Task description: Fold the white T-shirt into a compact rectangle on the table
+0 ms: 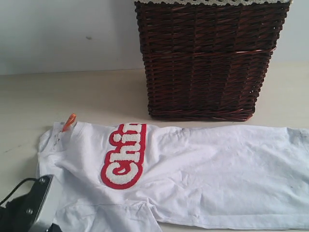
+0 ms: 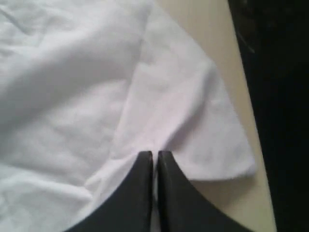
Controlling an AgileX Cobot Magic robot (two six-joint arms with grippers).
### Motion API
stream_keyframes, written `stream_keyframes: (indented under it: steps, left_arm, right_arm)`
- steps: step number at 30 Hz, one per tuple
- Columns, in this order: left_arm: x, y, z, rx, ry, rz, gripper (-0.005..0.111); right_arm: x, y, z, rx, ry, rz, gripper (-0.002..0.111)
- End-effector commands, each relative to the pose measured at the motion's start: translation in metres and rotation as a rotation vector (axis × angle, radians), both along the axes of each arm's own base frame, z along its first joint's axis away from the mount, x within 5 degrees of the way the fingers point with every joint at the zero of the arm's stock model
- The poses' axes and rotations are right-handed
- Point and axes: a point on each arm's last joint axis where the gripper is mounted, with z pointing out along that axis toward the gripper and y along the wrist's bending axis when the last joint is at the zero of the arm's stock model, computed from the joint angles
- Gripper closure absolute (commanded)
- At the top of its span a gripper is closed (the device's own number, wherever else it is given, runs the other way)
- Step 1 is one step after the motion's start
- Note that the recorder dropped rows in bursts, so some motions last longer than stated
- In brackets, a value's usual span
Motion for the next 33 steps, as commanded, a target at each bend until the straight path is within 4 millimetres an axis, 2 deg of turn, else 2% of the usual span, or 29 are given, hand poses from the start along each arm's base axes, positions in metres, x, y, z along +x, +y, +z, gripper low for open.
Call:
stream_keyframes:
  steps: [1,5,8,13,16,21,30,33]
  left_arm:
    - [0.014,-0.010,0.019,-0.091,0.190,0.160,0.107]
    - [0.033,-0.010,0.036,-0.193,0.303,0.260,0.107]
    - [0.056,-0.003,0.048,-0.250,0.357,0.399,0.107]
    - [0.095,0.010,0.069,-0.339,0.303,0.542,0.107]
    - [0.111,0.011,0.075,-0.345,0.284,0.575,0.107]
    - [0.131,0.014,0.066,-0.316,0.277,0.691,0.107]
    - [0.145,0.022,0.032,-0.213,0.301,0.835,0.107]
    - [0.149,0.026,0.026,-0.173,0.251,0.867,0.097]
  right_arm:
    - [0.000,0.000,0.000,-0.001,-0.014,0.001,0.101]
    - [0.000,0.000,0.000,-0.001,-0.014,0.001,0.101]
    - [0.000,0.000,0.000,-0.001,-0.014,0.001,0.101]
    - [0.000,0.000,0.000,-0.003,-0.014,0.002,0.101]
    - [0.000,0.000,0.000,-0.003,-0.014,0.002,0.101]
    - [0.000,0.000,0.000,-0.001,-0.014,0.001,0.101]
    - [0.000,0.000,0.000,-0.001,-0.014,0.001,0.101]
    - [0.000,0.000,0.000,-0.001,-0.014,0.001,0.101]
